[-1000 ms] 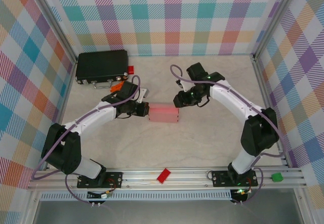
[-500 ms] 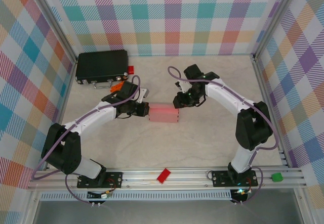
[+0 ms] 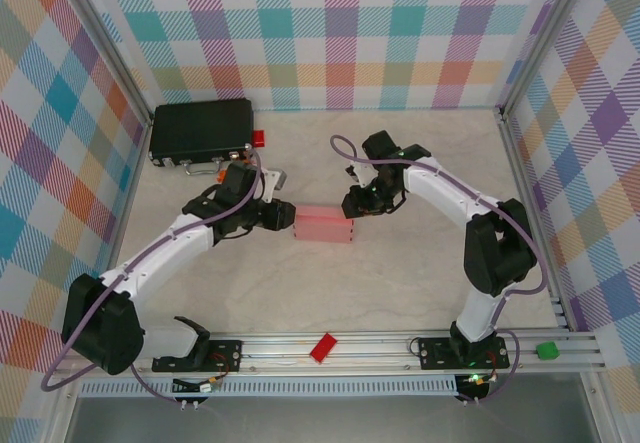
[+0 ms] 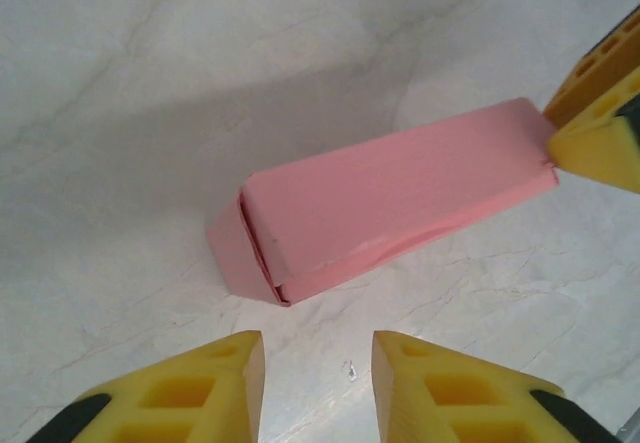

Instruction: Fold the paper box

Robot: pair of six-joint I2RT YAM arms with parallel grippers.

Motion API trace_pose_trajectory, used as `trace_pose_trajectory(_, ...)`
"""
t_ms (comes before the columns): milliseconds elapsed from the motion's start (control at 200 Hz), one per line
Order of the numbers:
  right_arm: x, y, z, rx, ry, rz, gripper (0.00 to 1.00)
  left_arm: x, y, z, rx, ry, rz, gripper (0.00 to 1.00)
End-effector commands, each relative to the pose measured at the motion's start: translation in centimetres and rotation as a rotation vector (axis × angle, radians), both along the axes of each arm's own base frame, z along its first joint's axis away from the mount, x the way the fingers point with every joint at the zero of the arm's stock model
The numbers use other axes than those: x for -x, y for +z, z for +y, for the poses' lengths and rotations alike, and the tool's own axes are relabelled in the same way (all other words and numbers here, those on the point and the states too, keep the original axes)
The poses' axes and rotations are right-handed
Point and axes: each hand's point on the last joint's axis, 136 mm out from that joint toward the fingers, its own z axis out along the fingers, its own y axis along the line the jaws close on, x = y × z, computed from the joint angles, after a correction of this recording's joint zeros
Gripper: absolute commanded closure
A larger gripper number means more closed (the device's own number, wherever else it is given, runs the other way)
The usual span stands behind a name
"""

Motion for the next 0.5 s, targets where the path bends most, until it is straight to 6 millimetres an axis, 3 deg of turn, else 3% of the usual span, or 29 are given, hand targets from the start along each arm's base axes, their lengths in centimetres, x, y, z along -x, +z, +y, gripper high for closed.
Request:
trace_pose_trajectory(0, 0.5, -1.5, -0.6, 0.033, -0.011, 0.049, 0.64, -1.3, 0.2, -0.1, 0.009, 0.061, -0.024, 0.56)
trace_pose_trajectory(280, 0.6, -1.5, -0.6, 0.034, -0.009, 0.052, 0.64, -3.3, -2.1, -1.2, -0.013, 0.094, 0.098, 0.56)
trace_pose_trajectory(495, 0.7, -1.8, -0.7, 0.039, -0.004, 0.059, 0.64, -2.5, -4.1, -1.5, -0.024, 0.073, 0.175, 0.64)
